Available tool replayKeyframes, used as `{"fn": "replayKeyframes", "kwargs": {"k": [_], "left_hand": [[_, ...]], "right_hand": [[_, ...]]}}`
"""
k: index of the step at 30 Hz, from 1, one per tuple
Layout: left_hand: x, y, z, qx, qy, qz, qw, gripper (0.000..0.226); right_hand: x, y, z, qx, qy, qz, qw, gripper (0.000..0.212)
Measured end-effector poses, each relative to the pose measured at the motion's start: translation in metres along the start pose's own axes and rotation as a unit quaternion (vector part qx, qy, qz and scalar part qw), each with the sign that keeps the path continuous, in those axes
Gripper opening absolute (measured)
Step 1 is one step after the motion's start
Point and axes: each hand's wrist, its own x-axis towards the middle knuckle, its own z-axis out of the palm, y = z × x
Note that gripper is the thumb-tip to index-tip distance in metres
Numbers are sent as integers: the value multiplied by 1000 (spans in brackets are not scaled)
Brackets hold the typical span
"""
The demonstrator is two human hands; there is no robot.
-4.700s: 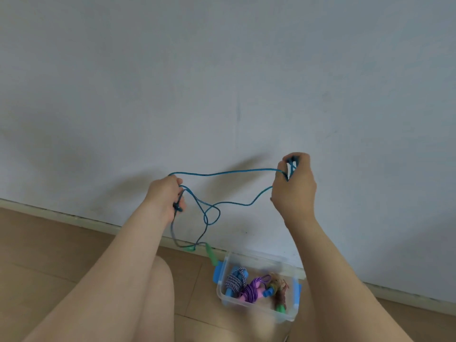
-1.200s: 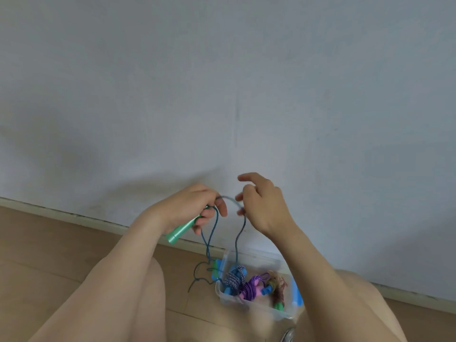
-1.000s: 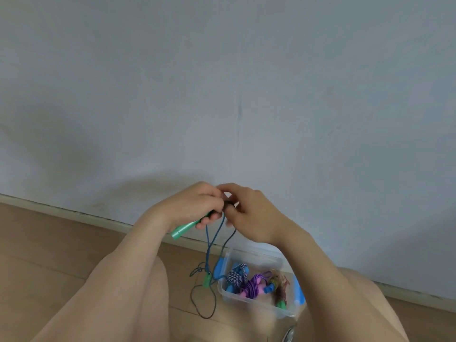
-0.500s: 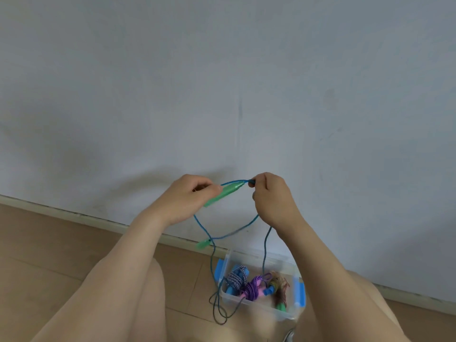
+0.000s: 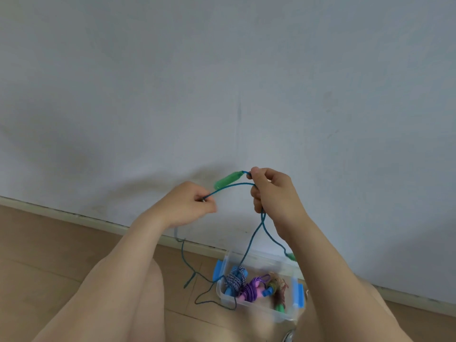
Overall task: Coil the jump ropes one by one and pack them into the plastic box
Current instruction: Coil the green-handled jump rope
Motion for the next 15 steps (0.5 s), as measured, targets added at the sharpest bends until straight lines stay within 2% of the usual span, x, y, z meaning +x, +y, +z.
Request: {"fn": "replayKeyframes", "kwargs": {"k": [3, 5, 7, 11, 13, 15], "left_hand": [[-12, 25, 2, -158, -100, 44, 981, 14], [-17, 37, 3, -205, -117, 56, 970, 25], [-19, 41, 3, -220, -107, 54, 968, 34], [-18, 38, -2, -280, -83, 32, 956, 35], [-16, 39, -4, -337, -68, 14, 939, 37], [-14, 40, -6, -405, -45, -20, 913, 36]], "right_hand": [[-2, 1, 3, -18, -25, -5, 1000, 34], [-2, 3, 3, -41, -32, -7, 999, 34], [-1, 5, 3, -87, -20, -15, 996, 32], [7, 11, 1, -211, 79, -44, 973, 37], [9, 12, -3, -193, 109, -39, 974, 47], [8, 10, -7, -123, 93, -20, 988, 46]]}}
